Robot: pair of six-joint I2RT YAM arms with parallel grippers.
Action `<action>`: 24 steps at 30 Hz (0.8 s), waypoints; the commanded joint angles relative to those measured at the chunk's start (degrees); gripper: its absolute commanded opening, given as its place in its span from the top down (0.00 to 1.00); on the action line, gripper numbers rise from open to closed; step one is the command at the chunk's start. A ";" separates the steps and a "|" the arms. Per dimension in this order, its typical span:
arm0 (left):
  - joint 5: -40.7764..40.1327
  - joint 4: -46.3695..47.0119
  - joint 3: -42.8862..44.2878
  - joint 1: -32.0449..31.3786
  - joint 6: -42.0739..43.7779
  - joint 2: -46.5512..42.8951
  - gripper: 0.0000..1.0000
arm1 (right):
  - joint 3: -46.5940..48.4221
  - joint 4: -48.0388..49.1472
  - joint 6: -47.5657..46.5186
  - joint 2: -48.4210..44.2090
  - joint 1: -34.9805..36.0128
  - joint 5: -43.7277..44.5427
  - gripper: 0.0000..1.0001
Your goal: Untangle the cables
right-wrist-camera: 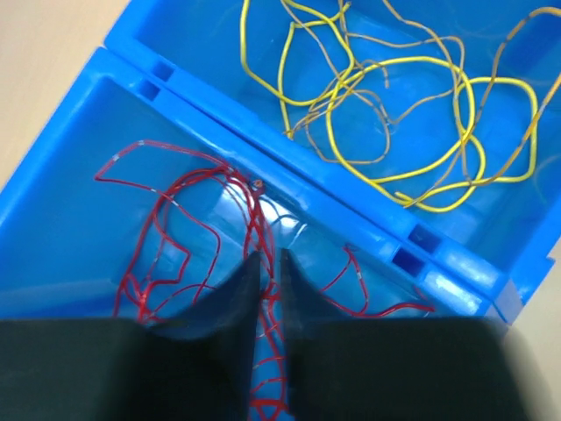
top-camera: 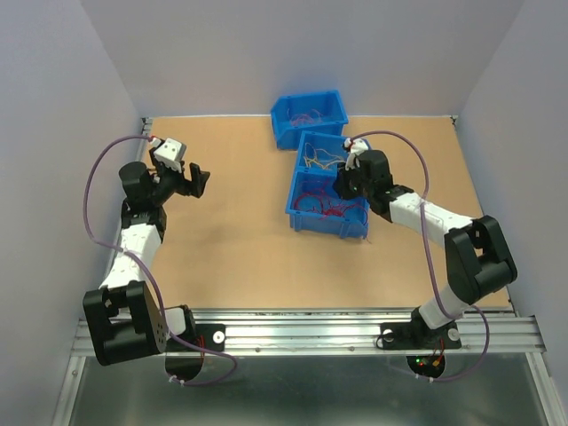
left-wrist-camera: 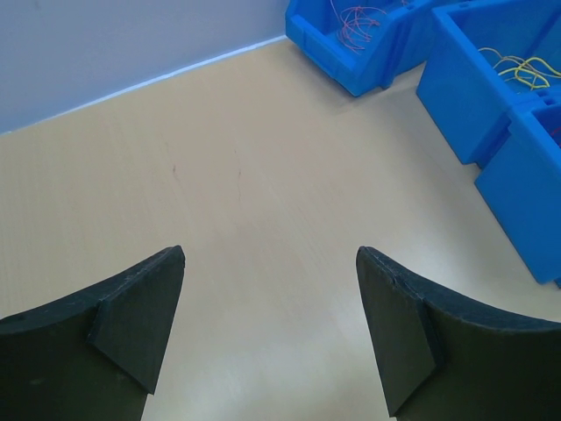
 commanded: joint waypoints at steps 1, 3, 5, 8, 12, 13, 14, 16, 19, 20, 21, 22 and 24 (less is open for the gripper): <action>0.37 1.69 -0.69 -0.57 1.00 -3.07 0.10 | 0.83 1.35 0.94 0.82 0.49 3.55 0.68; 0.02 1.69 -0.78 -0.75 1.00 -3.33 0.10 | 1.62 1.18 0.41 -0.84 0.49 2.33 0.58; 0.02 1.69 -0.86 -1.10 1.00 -3.51 0.10 | 2.33 0.91 0.41 -2.69 0.84 2.41 0.54; 0.46 1.60 -1.13 -1.19 0.91 -4.39 0.10 | 0.32 1.26 0.59 -8.83 1.89 3.03 0.31; 0.37 1.25 -1.65 -1.19 0.56 -7.01 0.08 | -8.61 6.78 1.90 -17.27 3.12 2.85 0.03; 0.11 1.08 -1.74 -1.10 0.56 -7.72 0.07 | -10.83 8.63 2.78 -21.64 3.21 3.63 0.00; -0.76 0.73 -1.92 -1.01 0.21 -9.21 0.04 | -15.81 11.43 5.05 -23.86 3.21 5.73 0.00; -1.04 0.55 -2.35 -0.93 -0.49 -11.06 0.02 | -21.20 14.78 6.65 -29.68 3.21 7.06 0.00; 1.50 1.07 -4.46 -0.84 -1.72 -15.36 0.01 | -31.66 18.14 8.41 -42.22 3.21 8.81 0.00; 2.29 1.68 -5.77 -0.84 -2.25 -16.42 0.01 | -33.77 18.31 9.11 -48.95 3.21 9.44 0.00; 3.69 1.95 -6.31 -0.75 -3.12 -18.69 0.01 | -37.88 18.32 9.55 -51.88 3.21 9.96 0.00; 4.23 2.04 -6.75 -0.84 -3.48 -19.67 0.01 | -39.58 17.62 10.94 -55.05 3.21 11.10 0.00; 4.24 3.09 -8.77 -0.75 -4.88 -22.39 0.01 | -41.95 15.95 12.18 -62.06 3.21 13.22 0.00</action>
